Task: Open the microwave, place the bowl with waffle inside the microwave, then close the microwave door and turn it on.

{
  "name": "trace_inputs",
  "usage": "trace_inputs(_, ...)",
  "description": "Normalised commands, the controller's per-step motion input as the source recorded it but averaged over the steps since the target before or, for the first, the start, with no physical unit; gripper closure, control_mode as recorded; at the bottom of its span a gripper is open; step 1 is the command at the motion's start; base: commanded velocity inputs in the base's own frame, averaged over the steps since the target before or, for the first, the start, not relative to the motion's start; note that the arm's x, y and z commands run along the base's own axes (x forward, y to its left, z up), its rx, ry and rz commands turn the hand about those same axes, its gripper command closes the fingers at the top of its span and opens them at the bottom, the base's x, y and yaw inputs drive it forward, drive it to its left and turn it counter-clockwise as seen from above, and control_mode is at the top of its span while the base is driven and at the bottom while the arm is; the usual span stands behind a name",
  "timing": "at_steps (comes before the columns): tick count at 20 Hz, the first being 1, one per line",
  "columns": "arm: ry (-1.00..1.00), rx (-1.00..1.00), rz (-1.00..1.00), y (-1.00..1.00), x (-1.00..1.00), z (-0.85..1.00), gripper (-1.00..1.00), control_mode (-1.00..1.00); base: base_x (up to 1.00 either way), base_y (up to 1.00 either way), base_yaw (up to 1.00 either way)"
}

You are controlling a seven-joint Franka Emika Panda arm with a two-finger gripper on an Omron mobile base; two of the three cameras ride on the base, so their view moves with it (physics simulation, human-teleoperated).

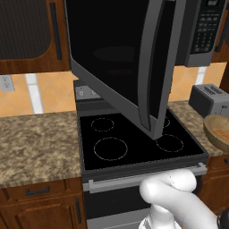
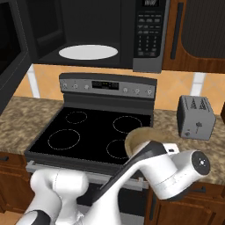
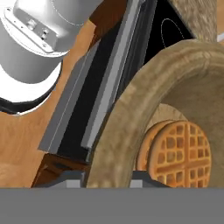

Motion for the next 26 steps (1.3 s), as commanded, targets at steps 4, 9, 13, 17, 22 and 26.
trace_inputs(4, -0.07, 0.0, 0.32, 0.99, -0.59, 0.76, 1.0, -1.0, 0.0, 0.0, 0.0)
trace_inputs(9, -0.17, -0.01, 0.25, 1.0, -0.5, 0.86, 1.0, -1.0, 0.0, 0.0, 0.0)
trace_inputs(13, -0.18, 0.0, 0.19, 1.0, -0.46, 1.0, 1.0, -1.0, 0.0, 0.0, 0.0)
trace_inputs(17, -0.11, 0.0, 0.18, 1.0, -0.28, 1.0, 1.0, -1.0, 0.0, 0.0, 0.0)
trace_inputs(22, -0.02, -0.03, 0.16, 0.55, 0.13, 0.89, 1.0, -1.0, 0.0, 0.0, 0.0)
trace_inputs(26, -0.05, -0.08, -0.1, 0.2, 0.67, 0.34, 1.0, -1.0, 0.0, 0.0, 0.0)
